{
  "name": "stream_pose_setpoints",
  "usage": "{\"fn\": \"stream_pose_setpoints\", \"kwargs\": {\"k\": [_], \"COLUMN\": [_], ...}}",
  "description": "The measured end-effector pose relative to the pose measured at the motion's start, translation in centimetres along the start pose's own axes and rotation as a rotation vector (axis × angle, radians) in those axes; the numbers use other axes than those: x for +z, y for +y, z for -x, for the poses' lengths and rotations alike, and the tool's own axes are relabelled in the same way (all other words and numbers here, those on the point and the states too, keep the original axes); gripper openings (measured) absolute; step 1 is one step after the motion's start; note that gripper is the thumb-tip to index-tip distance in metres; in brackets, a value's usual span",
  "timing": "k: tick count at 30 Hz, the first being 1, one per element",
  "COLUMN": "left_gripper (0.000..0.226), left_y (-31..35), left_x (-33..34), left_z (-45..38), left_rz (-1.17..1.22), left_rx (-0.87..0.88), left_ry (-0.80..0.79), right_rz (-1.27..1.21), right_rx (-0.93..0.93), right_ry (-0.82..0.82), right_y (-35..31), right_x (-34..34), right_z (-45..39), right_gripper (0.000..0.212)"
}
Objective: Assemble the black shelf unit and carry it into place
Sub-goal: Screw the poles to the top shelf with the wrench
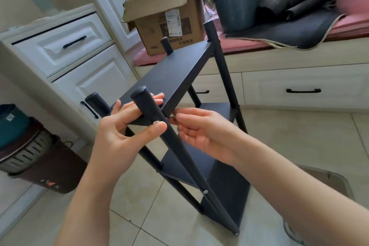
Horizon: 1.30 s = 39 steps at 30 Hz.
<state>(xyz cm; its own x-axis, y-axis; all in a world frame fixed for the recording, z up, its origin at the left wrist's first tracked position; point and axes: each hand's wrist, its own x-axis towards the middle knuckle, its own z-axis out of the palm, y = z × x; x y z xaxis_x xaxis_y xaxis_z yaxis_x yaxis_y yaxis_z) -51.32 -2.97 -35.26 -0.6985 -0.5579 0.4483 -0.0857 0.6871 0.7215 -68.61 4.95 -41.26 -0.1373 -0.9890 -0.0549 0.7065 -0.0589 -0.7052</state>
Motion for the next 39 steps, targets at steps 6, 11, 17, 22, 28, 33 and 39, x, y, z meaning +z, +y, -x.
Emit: {"fn": "stream_pose_setpoints", "kwargs": {"k": [6, 11, 17, 22, 28, 33, 39], "left_gripper": [0.042, 0.044, 0.054, 0.056, 0.056, 0.062, 0.06], "left_y": [-1.8, -2.9, -2.8, -2.7, -2.3, -2.3, -2.5], "left_x": [-1.5, -2.8, -3.0, -2.5, -1.2, -0.5, -0.7], "left_z": [-0.6, -0.9, -1.3, -0.9, -0.9, -0.6, -0.6], "left_rz": [0.041, 0.071, 0.134, 0.109, 0.168, 0.196, 0.18], "left_rx": [-0.052, -0.082, -0.131, -0.166, -0.145, -0.137, -0.135], "left_ry": [0.014, -0.005, 0.042, 0.088, 0.155, 0.199, 0.22], "right_rz": [0.089, 0.106, -0.091, -0.127, -0.102, -0.107, -0.136], "right_rx": [-0.012, 0.01, 0.005, 0.017, -0.024, -0.009, -0.028], "right_ry": [-0.207, -0.298, -0.332, -0.359, -0.351, -0.38, -0.427], "right_y": [1.0, 1.7, 2.5, 2.8, 2.9, 3.5, 3.7], "right_x": [0.9, 1.7, 2.2, 2.4, 3.1, 3.2, 2.7], "right_z": [-3.8, -6.3, -8.0, -9.0, -9.6, -9.6, -9.7], "right_gripper": [0.019, 0.026, 0.028, 0.028, 0.029, 0.026, 0.032]}}
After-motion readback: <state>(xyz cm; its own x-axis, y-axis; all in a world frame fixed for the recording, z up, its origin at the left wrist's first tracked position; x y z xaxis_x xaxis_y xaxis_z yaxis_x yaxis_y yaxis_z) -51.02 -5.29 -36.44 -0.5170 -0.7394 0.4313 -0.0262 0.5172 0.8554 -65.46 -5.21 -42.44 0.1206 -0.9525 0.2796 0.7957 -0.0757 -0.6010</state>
